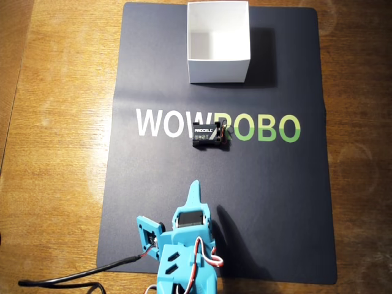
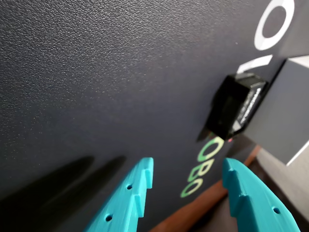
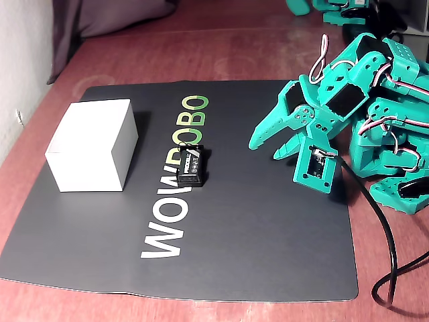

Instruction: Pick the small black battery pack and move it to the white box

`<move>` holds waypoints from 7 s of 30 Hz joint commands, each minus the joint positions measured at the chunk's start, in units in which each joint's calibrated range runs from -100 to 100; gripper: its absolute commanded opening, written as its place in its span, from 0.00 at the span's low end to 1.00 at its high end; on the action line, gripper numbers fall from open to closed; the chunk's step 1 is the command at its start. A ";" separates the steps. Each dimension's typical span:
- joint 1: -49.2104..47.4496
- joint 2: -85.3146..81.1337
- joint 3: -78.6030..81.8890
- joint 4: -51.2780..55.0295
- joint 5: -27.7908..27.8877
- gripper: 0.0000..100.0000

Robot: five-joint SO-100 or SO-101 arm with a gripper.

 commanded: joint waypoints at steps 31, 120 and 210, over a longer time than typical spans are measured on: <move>-0.23 -0.40 -0.89 0.03 0.03 0.16; 2.35 95.70 -71.55 -7.42 -6.71 0.26; 1.76 114.90 -81.35 -7.94 -0.19 0.14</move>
